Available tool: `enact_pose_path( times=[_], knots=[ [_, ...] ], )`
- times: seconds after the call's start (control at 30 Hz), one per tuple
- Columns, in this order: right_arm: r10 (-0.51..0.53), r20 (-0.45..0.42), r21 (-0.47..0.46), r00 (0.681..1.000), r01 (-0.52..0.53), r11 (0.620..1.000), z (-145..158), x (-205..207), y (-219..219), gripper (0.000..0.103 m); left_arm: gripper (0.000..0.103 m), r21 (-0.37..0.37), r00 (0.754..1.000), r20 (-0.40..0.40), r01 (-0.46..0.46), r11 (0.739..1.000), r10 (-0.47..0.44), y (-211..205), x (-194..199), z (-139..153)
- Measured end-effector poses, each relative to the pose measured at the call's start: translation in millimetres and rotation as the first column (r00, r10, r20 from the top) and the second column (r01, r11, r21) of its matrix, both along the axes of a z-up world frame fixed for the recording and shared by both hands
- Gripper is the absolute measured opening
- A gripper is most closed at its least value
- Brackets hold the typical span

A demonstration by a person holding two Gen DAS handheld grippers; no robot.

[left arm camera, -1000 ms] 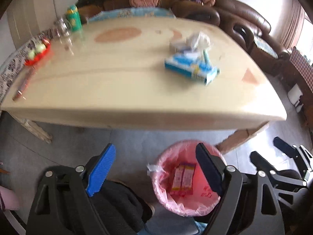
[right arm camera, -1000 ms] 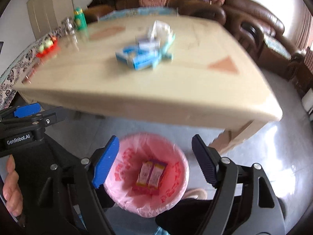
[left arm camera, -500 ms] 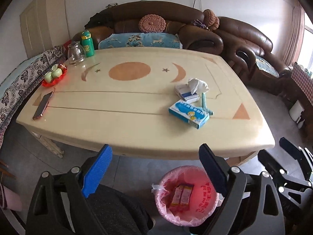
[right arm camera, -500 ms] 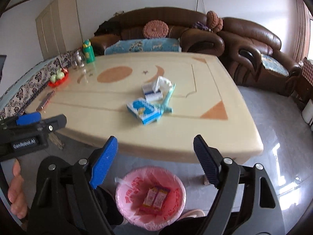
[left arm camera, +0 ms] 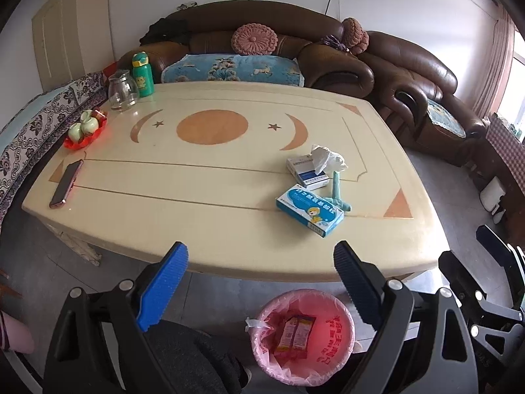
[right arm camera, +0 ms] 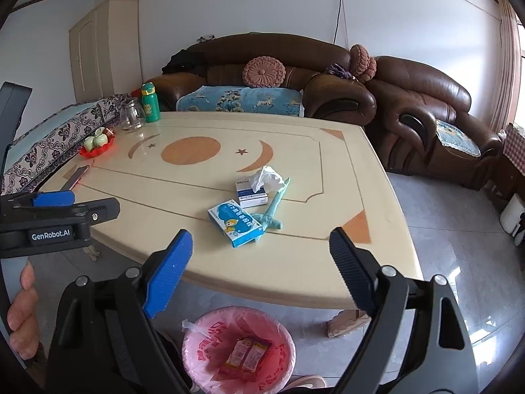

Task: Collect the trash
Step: 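Move both open tools back up toward the table, then grasp the blue-white medicine box with the left tool while the right tool grasps the tissue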

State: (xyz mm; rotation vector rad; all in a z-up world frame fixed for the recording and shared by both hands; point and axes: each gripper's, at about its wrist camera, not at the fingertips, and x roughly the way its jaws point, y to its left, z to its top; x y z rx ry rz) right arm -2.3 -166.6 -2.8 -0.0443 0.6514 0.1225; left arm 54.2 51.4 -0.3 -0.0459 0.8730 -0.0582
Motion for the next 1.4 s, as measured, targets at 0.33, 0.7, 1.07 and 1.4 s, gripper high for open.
enact_pose_path(
  times=[0.33, 0.7, 1.07, 1.4],
  knots=[
    [0.008, -0.017, -0.021, 1.000, -0.009, 1.000, -7, 24, -6, 0.084, 0.088, -0.056, 0.998, -0.062, -0.008, 0.998, 0.004, -7, 25, -23],
    [0.038, -0.046, -0.030, 0.998, -0.039, 0.999, -23, 65, -9, 0.084, 0.088, -0.060, 0.992, -0.121, -0.031, 0.998, 0.023, -13, 53, -51],
    [0.076, -0.081, -0.060, 0.994, -0.081, 0.995, -43, 116, -13, 0.084, 0.088, -0.087, 0.979, -0.200, -0.067, 0.994, 0.049, -28, 79, -93],
    [0.116, -0.096, -0.093, 0.989, -0.125, 0.988, -58, 152, -13, 0.084, 0.088, -0.123, 0.966, -0.246, -0.106, 0.987, 0.073, -34, 99, -120]
  ],
)
